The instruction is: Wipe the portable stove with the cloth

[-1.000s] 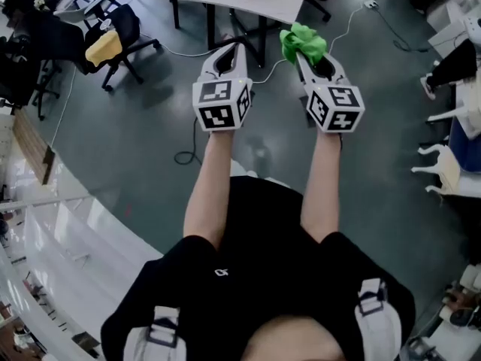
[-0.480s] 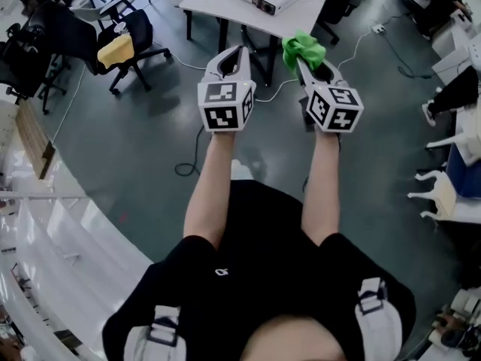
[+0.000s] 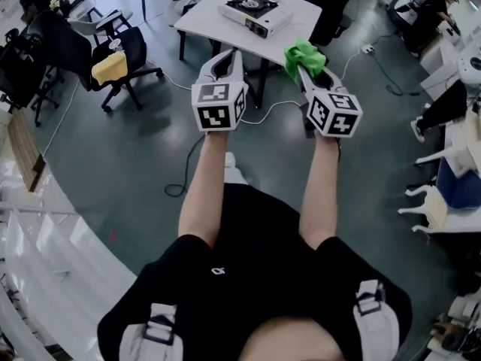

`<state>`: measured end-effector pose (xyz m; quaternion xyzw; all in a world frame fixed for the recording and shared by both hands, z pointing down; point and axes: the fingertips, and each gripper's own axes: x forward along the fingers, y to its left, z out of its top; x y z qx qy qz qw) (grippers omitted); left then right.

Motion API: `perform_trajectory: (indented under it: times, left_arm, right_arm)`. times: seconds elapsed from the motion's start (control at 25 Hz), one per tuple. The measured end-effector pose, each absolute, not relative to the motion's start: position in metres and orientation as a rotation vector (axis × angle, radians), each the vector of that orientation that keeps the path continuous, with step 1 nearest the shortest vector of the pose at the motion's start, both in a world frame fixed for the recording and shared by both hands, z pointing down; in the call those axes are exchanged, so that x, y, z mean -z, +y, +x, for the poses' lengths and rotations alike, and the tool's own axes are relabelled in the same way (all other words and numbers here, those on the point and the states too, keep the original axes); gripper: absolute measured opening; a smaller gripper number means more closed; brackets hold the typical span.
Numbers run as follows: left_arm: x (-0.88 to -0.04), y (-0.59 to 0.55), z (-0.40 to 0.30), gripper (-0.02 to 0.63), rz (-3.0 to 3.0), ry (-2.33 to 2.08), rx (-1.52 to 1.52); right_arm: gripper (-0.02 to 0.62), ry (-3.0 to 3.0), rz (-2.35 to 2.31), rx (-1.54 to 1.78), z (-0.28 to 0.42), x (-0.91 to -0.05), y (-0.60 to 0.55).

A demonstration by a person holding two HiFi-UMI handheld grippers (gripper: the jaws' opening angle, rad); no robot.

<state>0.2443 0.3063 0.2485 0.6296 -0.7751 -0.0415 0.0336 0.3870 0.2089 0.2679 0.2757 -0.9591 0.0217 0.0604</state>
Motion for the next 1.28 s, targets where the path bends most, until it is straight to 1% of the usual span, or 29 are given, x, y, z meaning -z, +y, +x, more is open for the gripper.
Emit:
perform_trajectory:
  times: [0.32,0.44,0.8,1.0,1.2,1.28]
  left_arm:
    - [-0.267,0.258,0.232,-0.005,2.042,-2.273,0.172]
    - [-0.267,0.235,0.205,-0.005,2.030,-2.239,0.279]
    - [-0.288,0.159,0.131,-0.005,1.983,-2.186,0.257]
    - [-0.300,0.104,0.095,-0.005,1.967,-2.129,0.266]
    - [-0.317,0.042,0.066,-0.005,2.018,-2.069,0.161]
    - [-0.328,0.020,0.053,-0.005,2.027,-2.048,0.106]
  right_arm:
    - [0.103,-2.899,0.909,-0.039,0.374,-0.267,0.162]
    - [0.103,-2.873,0.891,-0.040,0.355,-0.278,0.138]
    - [0.104,-2.822,0.852,-0.124,0.276,-0.318,0.072]
    - [0.104,-2.760,0.884,-0.156,0.249,-0.330,0.022]
    - [0.104,-2.619,0.982,0.062,0.211,-0.337,-0.030]
    - [0.104,-2.642,1.006,0.063,0.189,-0.341,-0.045]
